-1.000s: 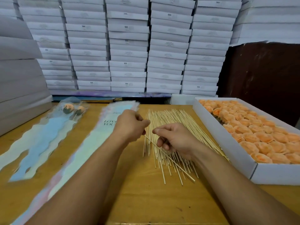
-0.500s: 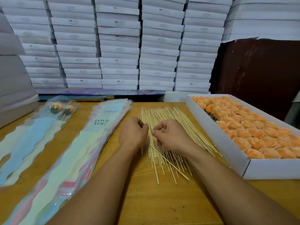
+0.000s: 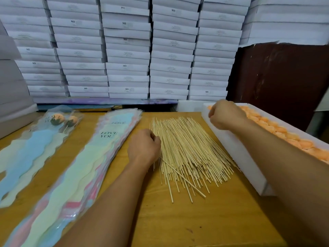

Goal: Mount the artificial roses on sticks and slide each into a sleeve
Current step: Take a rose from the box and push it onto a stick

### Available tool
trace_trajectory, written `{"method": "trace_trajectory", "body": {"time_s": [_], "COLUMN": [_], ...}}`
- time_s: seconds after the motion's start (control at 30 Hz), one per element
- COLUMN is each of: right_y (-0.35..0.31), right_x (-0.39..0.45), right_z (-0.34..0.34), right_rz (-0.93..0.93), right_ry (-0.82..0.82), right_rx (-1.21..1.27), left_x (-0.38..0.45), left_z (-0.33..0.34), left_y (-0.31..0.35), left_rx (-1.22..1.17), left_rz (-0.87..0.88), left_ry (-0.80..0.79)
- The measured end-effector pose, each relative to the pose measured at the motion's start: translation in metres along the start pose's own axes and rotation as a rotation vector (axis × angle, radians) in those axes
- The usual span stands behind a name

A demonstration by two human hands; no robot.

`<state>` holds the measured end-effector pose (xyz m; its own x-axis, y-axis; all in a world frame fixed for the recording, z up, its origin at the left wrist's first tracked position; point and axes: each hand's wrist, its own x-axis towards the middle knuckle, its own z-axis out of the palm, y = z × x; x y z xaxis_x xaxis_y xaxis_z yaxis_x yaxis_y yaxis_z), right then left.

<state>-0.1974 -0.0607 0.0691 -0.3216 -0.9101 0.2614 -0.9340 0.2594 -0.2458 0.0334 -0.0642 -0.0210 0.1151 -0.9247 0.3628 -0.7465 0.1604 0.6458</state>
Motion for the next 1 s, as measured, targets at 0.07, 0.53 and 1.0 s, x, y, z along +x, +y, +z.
{"method": "trace_trajectory", "body": {"time_s": [0.07, 0.53, 1.0], "right_y": [0.018, 0.057, 0.05], "right_x": [0.01, 0.03, 0.034], "right_z": [-0.009, -0.015, -0.025], "right_rz": [0.052, 0.018, 0.035], "right_ry": [-0.051, -0.617, -0.302], "right_rx": [-0.086, -0.355, -0.366], "left_x": [0.0, -0.002, -0.004], "left_z": [0.001, 0.004, 0.004], "left_y": [0.001, 0.003, 0.004], "left_rx": [-0.001, 0.038, 0.021], "left_rz": [-0.004, -0.001, -0.003], "left_ry": [0.001, -0.018, -0.029]}}
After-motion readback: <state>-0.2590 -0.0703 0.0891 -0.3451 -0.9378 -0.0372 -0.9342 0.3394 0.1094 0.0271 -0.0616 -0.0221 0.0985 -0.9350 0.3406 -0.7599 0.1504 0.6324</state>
